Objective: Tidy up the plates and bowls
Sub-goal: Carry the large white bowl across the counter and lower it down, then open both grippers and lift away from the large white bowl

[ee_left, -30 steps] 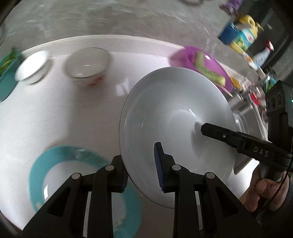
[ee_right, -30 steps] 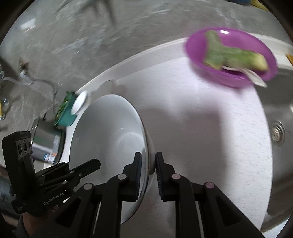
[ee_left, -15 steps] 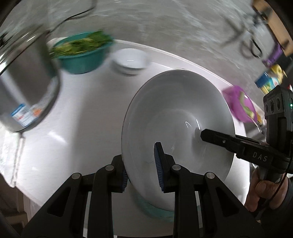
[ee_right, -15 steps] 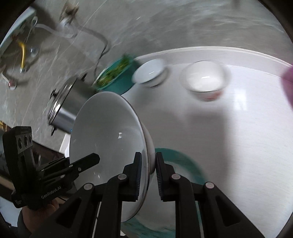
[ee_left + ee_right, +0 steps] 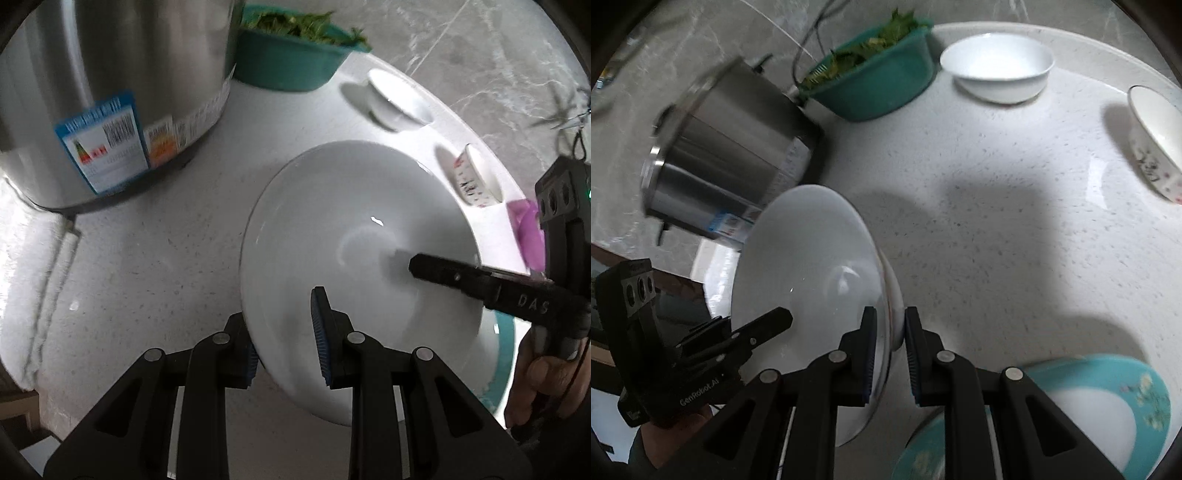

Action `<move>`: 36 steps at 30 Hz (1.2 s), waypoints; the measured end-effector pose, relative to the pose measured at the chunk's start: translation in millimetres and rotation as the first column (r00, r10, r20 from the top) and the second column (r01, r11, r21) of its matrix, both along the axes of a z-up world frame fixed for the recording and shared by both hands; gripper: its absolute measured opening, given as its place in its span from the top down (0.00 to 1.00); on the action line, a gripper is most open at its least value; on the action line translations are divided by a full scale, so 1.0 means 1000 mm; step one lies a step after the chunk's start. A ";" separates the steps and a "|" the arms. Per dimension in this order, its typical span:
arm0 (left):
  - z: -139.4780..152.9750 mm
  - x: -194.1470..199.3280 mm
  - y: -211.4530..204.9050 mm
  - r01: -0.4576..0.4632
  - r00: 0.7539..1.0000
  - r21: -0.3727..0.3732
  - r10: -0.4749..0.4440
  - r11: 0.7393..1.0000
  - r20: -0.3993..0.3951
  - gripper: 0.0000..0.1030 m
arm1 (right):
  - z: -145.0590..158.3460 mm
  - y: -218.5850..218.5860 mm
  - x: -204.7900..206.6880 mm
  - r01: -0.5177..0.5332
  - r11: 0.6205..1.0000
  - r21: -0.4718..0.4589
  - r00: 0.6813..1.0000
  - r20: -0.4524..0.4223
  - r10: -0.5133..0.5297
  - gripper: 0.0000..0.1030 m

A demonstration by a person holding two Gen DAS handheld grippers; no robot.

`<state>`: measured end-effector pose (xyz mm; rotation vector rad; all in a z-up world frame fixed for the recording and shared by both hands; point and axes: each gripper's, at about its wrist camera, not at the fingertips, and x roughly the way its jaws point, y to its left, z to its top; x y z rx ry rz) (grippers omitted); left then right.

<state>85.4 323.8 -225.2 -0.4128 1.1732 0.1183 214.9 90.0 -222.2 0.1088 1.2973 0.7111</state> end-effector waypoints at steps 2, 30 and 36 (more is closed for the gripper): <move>-0.008 0.004 0.005 0.004 1.000 -0.007 -0.004 1.000 -0.007 0.78 | -0.007 0.006 0.006 0.006 1.000 -0.015 1.000 -0.006 -0.006 0.82; 0.106 0.066 -0.020 0.147 0.973 0.050 -0.153 0.988 0.174 0.08 | 0.060 -0.064 0.048 0.185 0.977 0.106 0.978 0.078 -0.193 0.32; 0.083 0.187 -0.052 0.200 0.968 0.045 -0.204 0.979 0.144 0.08 | 0.098 -0.079 0.131 0.220 0.969 0.110 0.960 0.154 -0.235 0.32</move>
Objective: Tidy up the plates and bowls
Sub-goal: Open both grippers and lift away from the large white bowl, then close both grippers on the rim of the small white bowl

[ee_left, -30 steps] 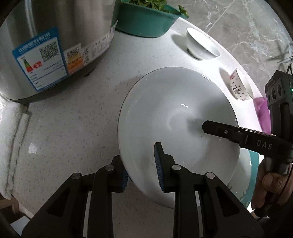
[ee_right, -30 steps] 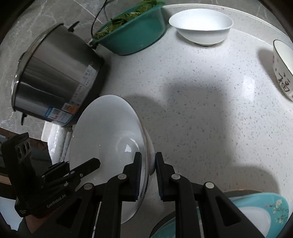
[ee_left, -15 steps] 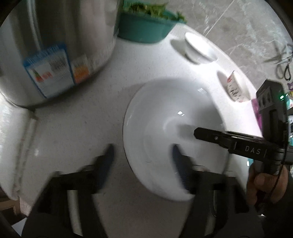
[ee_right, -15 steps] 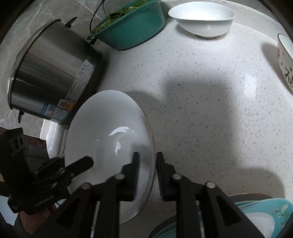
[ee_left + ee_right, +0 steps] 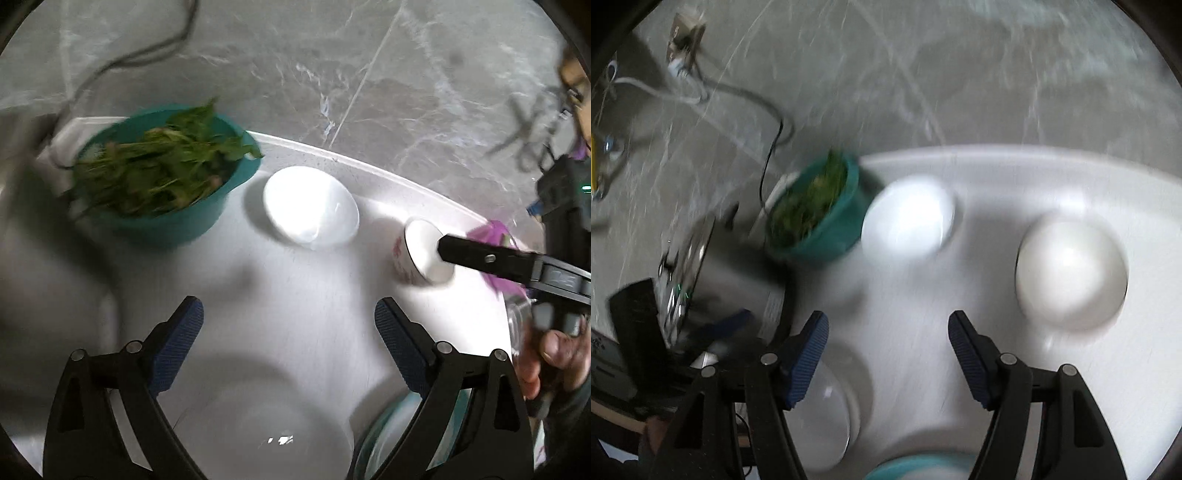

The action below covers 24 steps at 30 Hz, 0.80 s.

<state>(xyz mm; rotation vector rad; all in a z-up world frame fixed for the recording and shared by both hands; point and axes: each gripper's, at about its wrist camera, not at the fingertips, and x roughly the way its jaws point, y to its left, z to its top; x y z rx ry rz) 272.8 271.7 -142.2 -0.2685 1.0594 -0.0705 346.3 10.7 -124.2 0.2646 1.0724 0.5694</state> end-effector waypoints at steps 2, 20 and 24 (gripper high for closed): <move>-0.012 0.032 -0.002 -0.018 1.000 0.021 0.018 1.000 -0.016 0.08 | -0.006 0.006 0.026 0.010 1.000 -0.021 0.999 -0.041 -0.011 0.32; -0.100 0.146 -0.008 -0.066 0.984 0.010 0.067 0.998 -0.163 0.48 | -0.106 0.041 0.126 -0.016 0.987 -0.157 0.968 -0.250 -0.024 0.47; -0.112 0.158 -0.010 -0.053 0.982 0.010 0.054 0.999 -0.179 0.73 | -0.114 0.048 0.126 -0.050 0.982 -0.180 0.967 -0.256 0.002 0.79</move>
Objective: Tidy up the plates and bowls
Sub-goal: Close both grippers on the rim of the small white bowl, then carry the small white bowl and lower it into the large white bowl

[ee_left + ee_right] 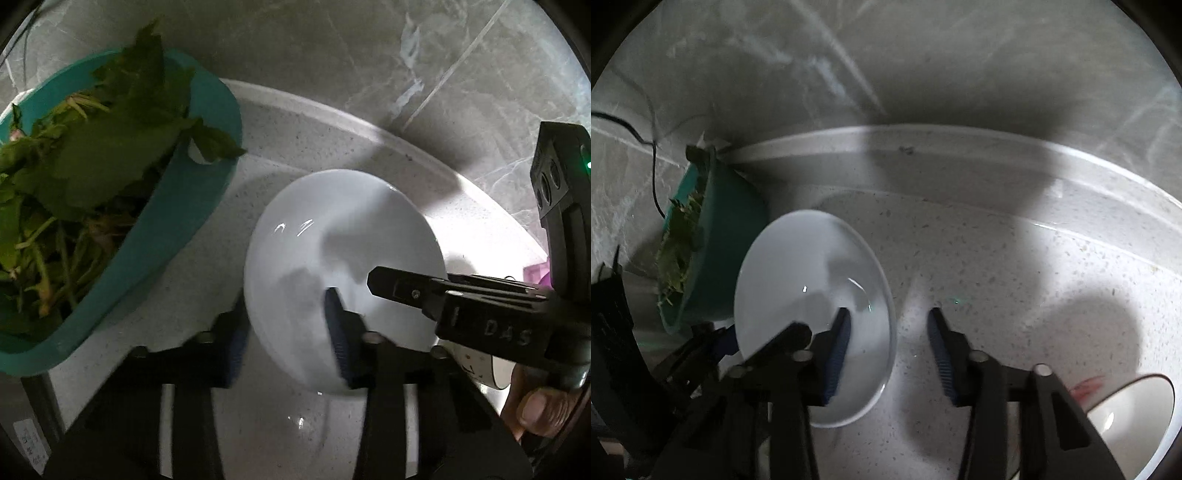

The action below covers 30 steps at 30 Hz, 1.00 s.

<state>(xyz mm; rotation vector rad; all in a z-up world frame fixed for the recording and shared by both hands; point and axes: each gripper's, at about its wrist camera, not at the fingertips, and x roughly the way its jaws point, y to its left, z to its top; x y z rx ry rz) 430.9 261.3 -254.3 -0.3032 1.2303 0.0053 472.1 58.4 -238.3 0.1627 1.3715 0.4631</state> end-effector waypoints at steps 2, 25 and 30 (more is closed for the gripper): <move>-0.005 -0.007 -0.005 0.012 1.000 -0.003 -0.013 1.000 -0.006 0.75 | -0.004 0.001 0.000 -0.006 1.000 0.004 1.000 -0.005 0.007 0.87; 0.041 -0.046 -0.003 0.039 0.998 0.001 -0.039 0.999 0.042 0.83 | 0.053 0.001 -0.046 -0.048 0.999 0.024 0.992 0.120 0.045 0.88; 0.069 -0.090 -0.001 0.026 0.998 0.003 -0.026 1.000 0.065 0.83 | 0.080 0.009 -0.080 -0.109 0.994 0.028 0.981 0.163 0.103 0.88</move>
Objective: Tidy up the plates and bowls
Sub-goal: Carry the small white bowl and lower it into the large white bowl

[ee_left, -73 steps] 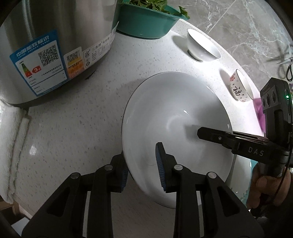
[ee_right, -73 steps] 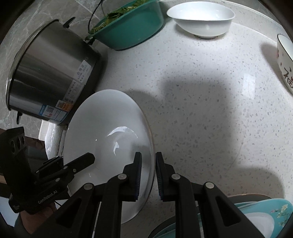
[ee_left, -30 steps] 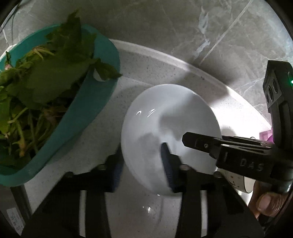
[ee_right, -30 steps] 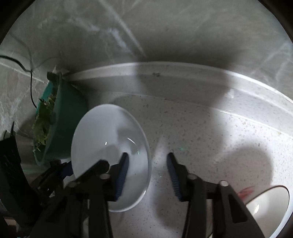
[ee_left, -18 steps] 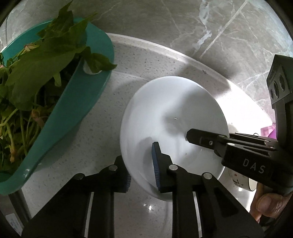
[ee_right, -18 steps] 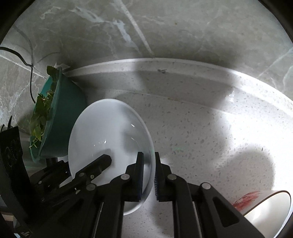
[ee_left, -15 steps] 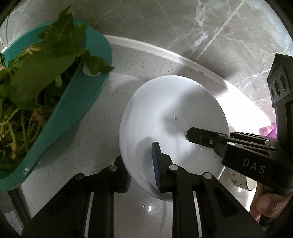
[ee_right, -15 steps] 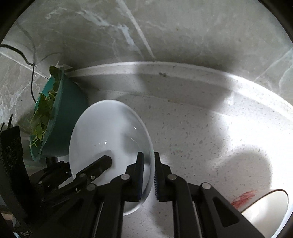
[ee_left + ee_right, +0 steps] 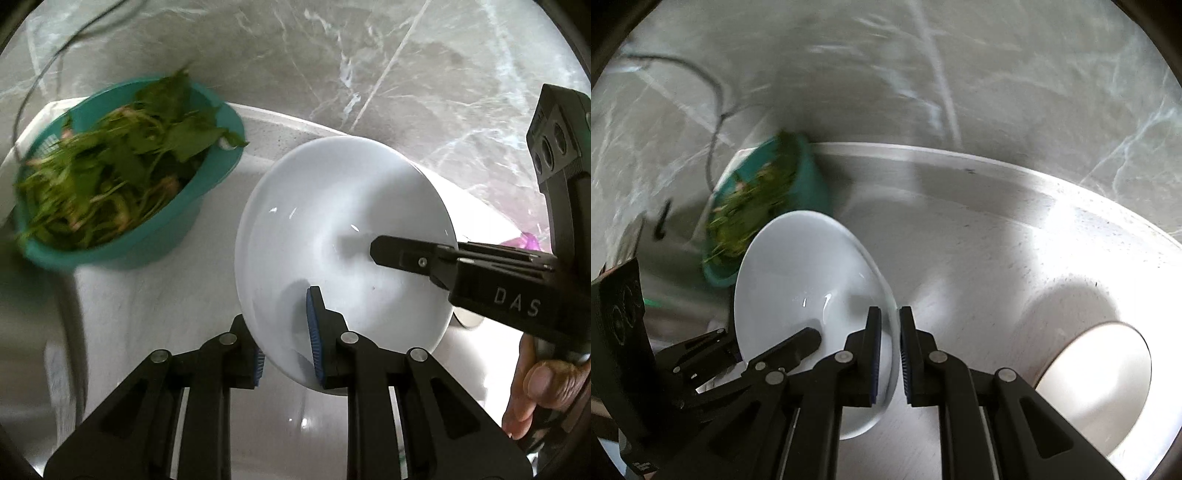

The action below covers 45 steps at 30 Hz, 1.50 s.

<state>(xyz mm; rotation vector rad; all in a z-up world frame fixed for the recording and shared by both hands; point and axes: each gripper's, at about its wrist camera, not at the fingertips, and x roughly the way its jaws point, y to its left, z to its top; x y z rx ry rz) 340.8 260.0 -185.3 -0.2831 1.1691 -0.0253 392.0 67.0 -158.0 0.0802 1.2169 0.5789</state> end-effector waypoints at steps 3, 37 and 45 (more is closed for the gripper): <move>0.015 -0.031 0.003 -0.015 1.000 0.004 0.015 1.000 0.008 0.83 | 0.011 0.007 -0.024 -0.046 0.999 0.007 0.999 0.011 0.046 0.88; -0.041 -0.230 0.023 -0.160 0.972 0.021 0.162 0.987 -0.171 0.82 | -0.060 0.098 -0.165 -0.332 0.938 -0.096 0.931 -0.193 0.310 0.88; -0.051 -0.225 0.020 -0.169 0.970 0.056 0.176 0.984 -0.168 0.78 | -0.072 0.111 -0.170 -0.354 0.924 -0.143 0.925 -0.197 0.324 0.87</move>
